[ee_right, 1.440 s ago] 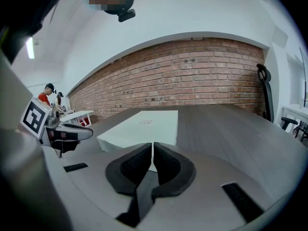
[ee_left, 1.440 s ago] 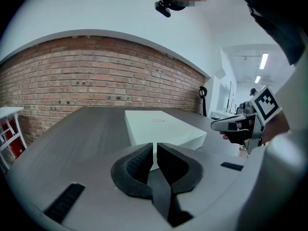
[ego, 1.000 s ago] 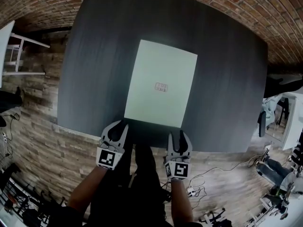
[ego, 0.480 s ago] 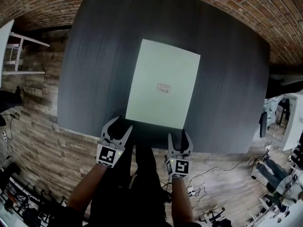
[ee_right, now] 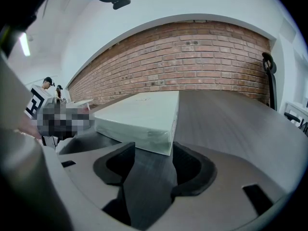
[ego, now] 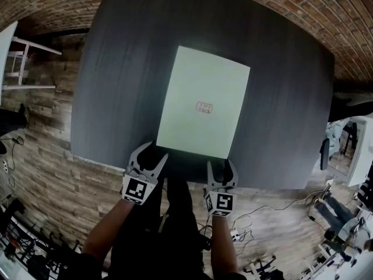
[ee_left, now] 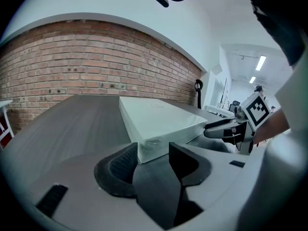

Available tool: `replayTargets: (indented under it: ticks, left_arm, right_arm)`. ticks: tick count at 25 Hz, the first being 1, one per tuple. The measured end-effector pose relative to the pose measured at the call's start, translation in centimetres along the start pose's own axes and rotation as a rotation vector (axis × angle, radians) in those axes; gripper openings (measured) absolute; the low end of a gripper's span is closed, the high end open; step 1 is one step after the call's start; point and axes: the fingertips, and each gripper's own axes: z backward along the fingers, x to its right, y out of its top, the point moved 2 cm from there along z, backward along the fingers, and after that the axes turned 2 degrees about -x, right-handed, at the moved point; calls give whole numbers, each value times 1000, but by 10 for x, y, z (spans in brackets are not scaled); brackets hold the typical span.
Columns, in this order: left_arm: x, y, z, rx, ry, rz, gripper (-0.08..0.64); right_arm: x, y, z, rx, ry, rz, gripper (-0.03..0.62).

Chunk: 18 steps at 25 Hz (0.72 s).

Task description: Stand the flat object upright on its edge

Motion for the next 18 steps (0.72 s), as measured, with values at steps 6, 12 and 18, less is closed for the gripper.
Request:
replayTargets:
  ticks: [6,12,18]
  left_arm:
    - [2,1,-5,5,-16,20,195]
    - [-3,-7,-9,-26,-23,38,195]
    - [-1,-4,-10,-27,-22,21,195]
  right_arm:
    - [-1,-1,-4,0,1,4,238]
    - [0,-2,-8,-4,-10,16,238]
    - [2,2,-7,8,-26,15,238]
